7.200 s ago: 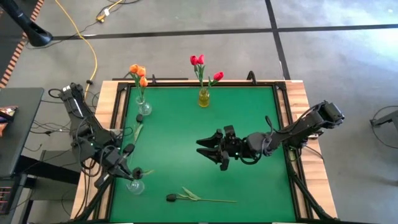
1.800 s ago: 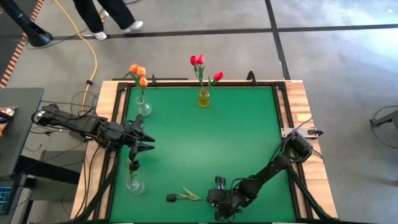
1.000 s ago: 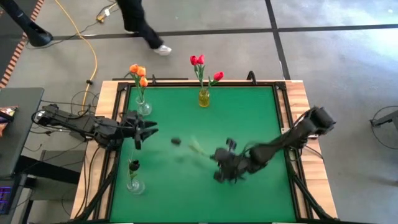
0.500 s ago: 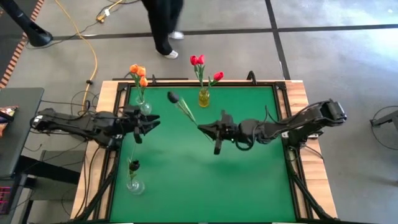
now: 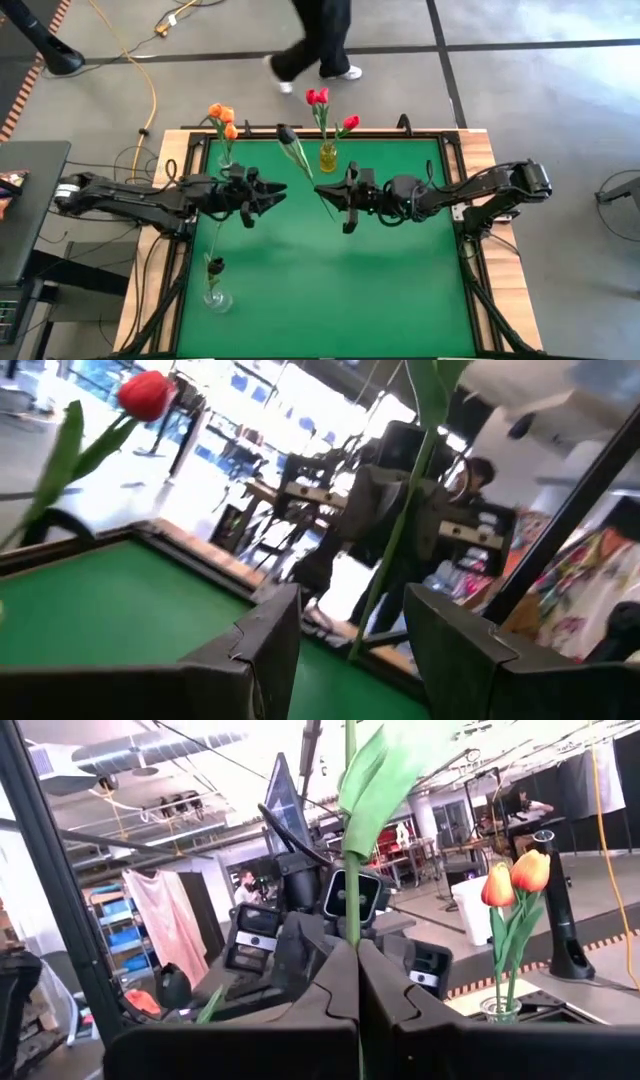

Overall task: Sort flowers into vase by color
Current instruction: Put the bottom black flower into the bottom transparent vase

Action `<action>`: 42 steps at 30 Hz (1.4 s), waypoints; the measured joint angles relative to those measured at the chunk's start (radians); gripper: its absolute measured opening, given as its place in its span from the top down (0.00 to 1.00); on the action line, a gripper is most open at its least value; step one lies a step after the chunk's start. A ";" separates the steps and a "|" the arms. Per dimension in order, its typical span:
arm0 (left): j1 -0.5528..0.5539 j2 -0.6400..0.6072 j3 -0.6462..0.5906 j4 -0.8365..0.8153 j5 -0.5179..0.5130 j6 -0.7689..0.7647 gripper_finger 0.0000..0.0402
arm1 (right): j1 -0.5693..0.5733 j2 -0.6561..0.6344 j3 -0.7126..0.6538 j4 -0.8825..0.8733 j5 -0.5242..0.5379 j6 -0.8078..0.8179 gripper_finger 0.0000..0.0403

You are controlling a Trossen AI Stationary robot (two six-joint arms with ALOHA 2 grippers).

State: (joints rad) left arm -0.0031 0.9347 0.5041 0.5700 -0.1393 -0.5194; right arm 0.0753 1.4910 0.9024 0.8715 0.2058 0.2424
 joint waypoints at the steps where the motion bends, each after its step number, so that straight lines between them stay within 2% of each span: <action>1: 0.008 0.020 0.000 0.029 0.014 -0.010 0.58 | 0.000 0.000 0.000 0.000 0.000 0.000 0.96; 9: 0.026 0.185 0.000 0.284 0.048 -0.073 0.58 | -0.006 0.001 0.001 -0.038 0.000 -0.012 0.95; 14: 0.025 0.257 0.034 0.373 0.047 0.004 0.58 | -0.007 0.002 0.001 -0.062 0.000 -0.012 0.95; 23: 0.025 0.254 0.097 0.369 0.057 0.159 0.58 | -0.006 0.002 0.001 -0.075 0.000 -0.005 0.95; 30: 0.025 0.258 0.101 0.352 0.073 0.151 0.58 | -0.006 0.002 0.001 -0.074 0.000 -0.005 0.95; 37: 0.026 0.277 0.101 0.305 0.004 0.097 0.58 | -0.006 0.002 0.001 -0.075 0.000 -0.005 0.95; 42: 0.025 0.332 0.122 0.318 0.044 0.068 0.58 | -0.006 0.003 0.001 -0.082 0.001 -0.008 0.95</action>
State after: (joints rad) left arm 0.0223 1.2671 0.6264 0.8878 -0.0955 -0.4516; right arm 0.0692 1.4937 0.9031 0.7898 0.2066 0.2344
